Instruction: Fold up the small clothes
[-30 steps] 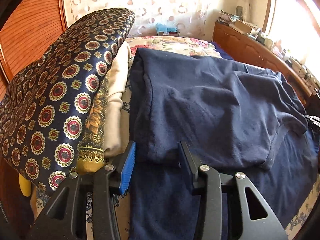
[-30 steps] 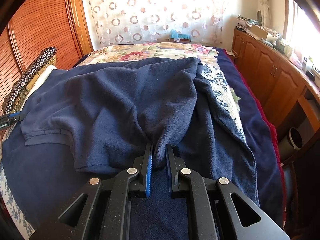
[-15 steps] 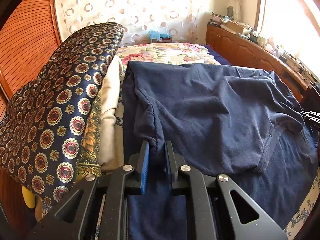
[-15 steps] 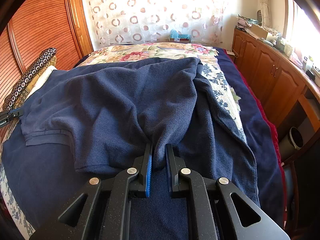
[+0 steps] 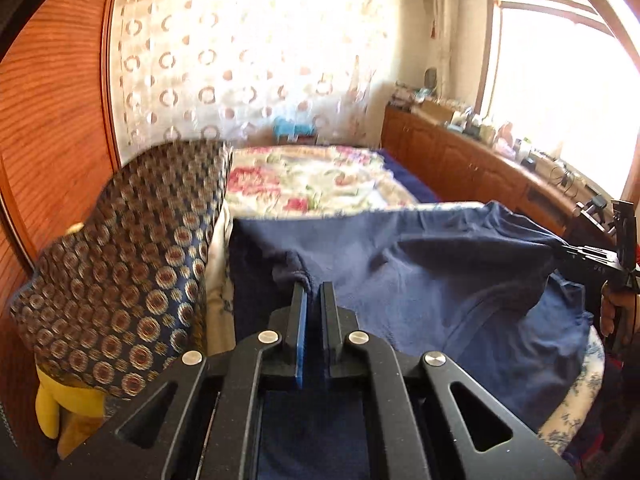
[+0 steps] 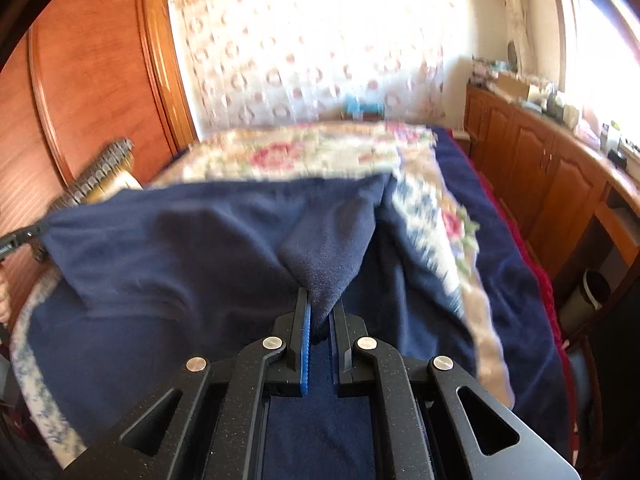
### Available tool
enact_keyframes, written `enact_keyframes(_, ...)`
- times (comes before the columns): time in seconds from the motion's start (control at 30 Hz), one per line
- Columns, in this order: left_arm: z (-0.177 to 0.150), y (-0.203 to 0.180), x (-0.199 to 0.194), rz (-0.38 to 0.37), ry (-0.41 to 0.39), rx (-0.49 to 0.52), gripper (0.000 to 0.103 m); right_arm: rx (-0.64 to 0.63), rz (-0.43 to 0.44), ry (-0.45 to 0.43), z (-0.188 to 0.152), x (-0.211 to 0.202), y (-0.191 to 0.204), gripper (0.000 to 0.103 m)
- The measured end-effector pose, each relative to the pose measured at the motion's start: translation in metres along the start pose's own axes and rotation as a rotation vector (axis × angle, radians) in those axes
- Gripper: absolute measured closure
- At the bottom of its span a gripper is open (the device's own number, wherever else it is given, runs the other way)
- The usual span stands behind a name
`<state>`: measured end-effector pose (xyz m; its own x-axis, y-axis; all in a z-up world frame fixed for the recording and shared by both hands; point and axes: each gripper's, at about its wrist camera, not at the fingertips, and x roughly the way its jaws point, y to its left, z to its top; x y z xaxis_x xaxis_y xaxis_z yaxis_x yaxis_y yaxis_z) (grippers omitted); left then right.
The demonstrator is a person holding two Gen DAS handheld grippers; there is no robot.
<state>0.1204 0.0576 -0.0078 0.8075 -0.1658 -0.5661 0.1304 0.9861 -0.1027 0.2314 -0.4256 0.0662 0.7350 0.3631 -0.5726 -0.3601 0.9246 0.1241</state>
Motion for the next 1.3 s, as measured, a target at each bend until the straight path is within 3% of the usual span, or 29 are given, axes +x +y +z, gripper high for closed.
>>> enact_keyframes(0.3, 0.009, 0.002, -0.051, -0.039, -0.094, -0.011, 0.096, -0.027, 0.058, -0.079, 0.000, -0.074, 0.003, 0.096)
enact_keyframes(0.43, 0.000, 0.002, -0.067, -0.034, -0.093, 0.000, 0.096, -0.040, 0.082, -0.094, -0.014, -0.109, 0.002, 0.096)
enact_keyframes(0.57, -0.024, 0.007, -0.064, -0.013, -0.049, 0.005, 0.096, -0.043, 0.068, -0.061, -0.040, -0.117, 0.002, 0.096)
enact_keyframes(0.87, -0.094, 0.021, -0.032, 0.033, 0.142, -0.043, 0.096, 0.050, 0.038, 0.130, -0.104, -0.070, -0.017, 0.096)
enact_keyframes(0.93, -0.102, 0.021, -0.032, 0.032, 0.156, -0.047, 0.096, 0.059, 0.028, 0.141, -0.107, -0.068, -0.019, 0.088)
enact_keyframes(1.03, -0.107, 0.021, -0.035, 0.033, 0.160, -0.054, 0.096, 0.043, 0.014, 0.120, -0.101, -0.070, -0.017, 0.084)
enact_keyframes(1.1, -0.108, 0.018, -0.038, 0.045, 0.154, -0.052, 0.096, 0.044, -0.002, 0.097, -0.095, -0.077, -0.014, 0.070)
enact_keyframes(1.13, -0.108, 0.017, -0.041, 0.048, 0.148, -0.049, 0.094, 0.045, -0.012, 0.083, -0.092, -0.080, -0.011, 0.064)
enact_keyframes(1.2, -0.108, 0.012, -0.046, 0.071, 0.134, -0.041, 0.085, 0.042, -0.018, 0.055, -0.091, -0.086, -0.005, 0.064)
enact_keyframes(1.3, -0.106, 0.008, -0.056, 0.051, 0.103, -0.034, 0.061, 0.027, 0.000, 0.038, -0.093, -0.091, 0.004, 0.064)
